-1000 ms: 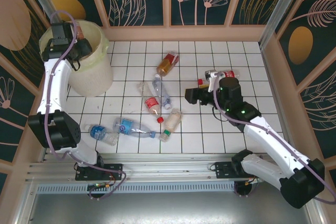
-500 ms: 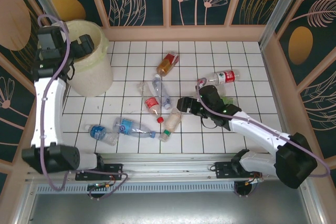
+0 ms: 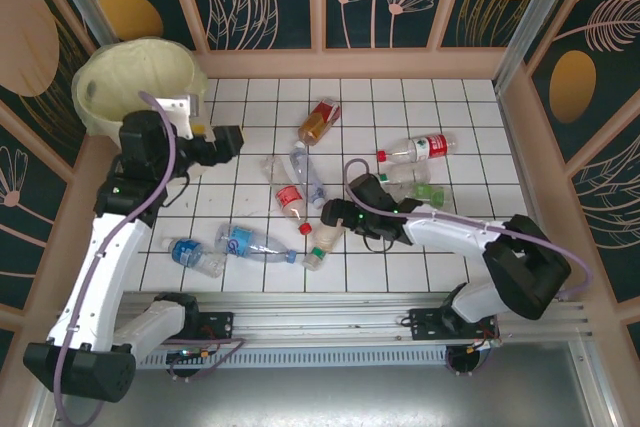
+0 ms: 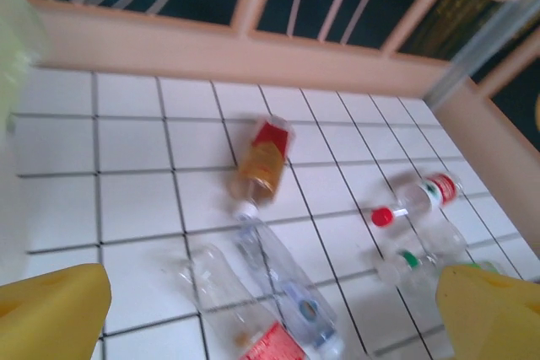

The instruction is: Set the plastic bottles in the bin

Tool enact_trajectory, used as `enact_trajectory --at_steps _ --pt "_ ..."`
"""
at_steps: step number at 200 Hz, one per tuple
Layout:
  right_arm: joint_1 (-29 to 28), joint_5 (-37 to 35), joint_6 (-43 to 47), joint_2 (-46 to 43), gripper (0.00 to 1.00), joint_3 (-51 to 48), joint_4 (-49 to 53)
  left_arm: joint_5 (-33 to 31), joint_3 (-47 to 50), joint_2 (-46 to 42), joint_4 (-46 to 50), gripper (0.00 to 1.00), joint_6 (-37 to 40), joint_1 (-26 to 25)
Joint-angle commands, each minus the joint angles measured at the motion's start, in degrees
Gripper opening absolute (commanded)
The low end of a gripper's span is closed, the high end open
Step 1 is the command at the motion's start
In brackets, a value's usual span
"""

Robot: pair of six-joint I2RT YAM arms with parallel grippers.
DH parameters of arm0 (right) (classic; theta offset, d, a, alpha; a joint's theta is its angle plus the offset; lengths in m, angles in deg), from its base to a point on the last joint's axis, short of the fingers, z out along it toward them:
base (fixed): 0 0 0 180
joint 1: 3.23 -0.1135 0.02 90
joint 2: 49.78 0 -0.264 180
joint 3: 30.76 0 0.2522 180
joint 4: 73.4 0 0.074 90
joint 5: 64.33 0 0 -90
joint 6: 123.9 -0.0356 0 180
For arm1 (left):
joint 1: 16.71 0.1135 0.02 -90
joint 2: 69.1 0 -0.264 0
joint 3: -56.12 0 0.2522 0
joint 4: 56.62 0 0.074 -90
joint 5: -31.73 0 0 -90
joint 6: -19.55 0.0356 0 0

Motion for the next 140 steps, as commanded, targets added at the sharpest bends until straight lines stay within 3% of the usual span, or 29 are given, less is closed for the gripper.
enact_trajectory --at_steps 1,43,78,140 --pt "-2.37 -2.94 -2.37 2.95 0.96 4.19 1.28 4.83 4.05 -2.84 -7.18 0.99 -2.74 -1.3" --pt "-5.79 -5.83 -3.76 9.82 0.89 10.01 3.26 6.61 6.6 -3.01 -9.64 0.99 -3.28 -2.69" --pt "-7.7 -13.02 -2.21 15.63 0.79 16.77 10.84 6.62 8.53 -3.27 -10.38 0.99 -3.31 -3.43" --pt "-7.43 -16.92 2.8 20.02 0.68 22.16 17.44 7.37 9.78 -3.27 -11.57 0.98 -3.93 -4.11"
